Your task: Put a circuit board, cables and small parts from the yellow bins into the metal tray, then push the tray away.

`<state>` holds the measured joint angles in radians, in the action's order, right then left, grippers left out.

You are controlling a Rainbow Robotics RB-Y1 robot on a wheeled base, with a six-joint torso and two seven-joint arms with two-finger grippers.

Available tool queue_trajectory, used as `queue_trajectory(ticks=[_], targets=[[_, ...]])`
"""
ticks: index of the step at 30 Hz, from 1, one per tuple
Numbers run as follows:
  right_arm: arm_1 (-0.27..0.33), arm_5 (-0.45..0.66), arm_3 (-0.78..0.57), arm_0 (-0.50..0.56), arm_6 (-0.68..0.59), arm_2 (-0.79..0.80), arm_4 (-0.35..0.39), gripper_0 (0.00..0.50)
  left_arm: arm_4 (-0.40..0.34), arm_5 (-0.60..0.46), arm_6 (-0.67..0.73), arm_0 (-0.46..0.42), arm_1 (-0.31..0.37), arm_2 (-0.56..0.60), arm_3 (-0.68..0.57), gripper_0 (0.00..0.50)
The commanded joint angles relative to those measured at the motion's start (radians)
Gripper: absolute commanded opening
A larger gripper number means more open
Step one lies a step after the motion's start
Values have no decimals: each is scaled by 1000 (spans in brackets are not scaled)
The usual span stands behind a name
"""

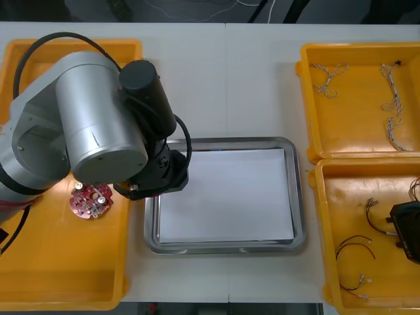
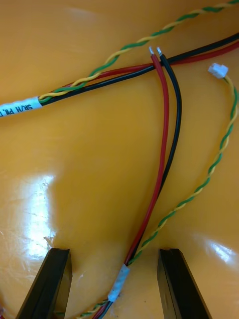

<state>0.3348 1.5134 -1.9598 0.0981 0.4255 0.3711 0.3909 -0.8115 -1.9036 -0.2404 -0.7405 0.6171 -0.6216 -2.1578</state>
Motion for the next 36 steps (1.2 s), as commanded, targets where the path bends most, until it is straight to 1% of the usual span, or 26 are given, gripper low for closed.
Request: queue_trajectory(ticks=[1, 6, 8, 13, 17, 23, 29, 31, 34, 36], targets=[[-26, -9, -11, 31, -51, -21, -9, 500, 45, 21, 119, -30, -51, -52, -5, 0], [-33, -18, -10, 31, -54, -26, -11, 500, 101, 81, 199, -16, -65, -109, 7, 0], [-33, -19, -10, 31, -54, -26, -6, 500, 114, 93, 205, -8, -66, -124, 12, 0], [-34, -21, -10, 31, -59, -31, 2, 500, 184, 152, 210, 62, -82, -144, 16, 0], [-34, -24, -11, 29, -60, -35, 3, 500, 241, 186, 214, 89, -82, -187, 16, 0], [-42, -24, -17, 31, -65, -35, 9, 500, 275, 215, 231, 121, -89, -230, 19, 0], [-56, -24, -22, 31, -65, -37, 6, 500, 331, 236, 253, 147, -106, -279, 23, 0], [-59, -22, -27, 31, -65, -35, 6, 500, 336, 242, 256, 154, -112, -280, 26, 0], [-59, -24, -27, 31, -67, -35, 6, 500, 348, 253, 263, 158, -123, -291, 39, 0], [-59, -24, -27, 31, -67, -35, 8, 500, 365, 273, 268, 158, -134, -305, 70, 0]])
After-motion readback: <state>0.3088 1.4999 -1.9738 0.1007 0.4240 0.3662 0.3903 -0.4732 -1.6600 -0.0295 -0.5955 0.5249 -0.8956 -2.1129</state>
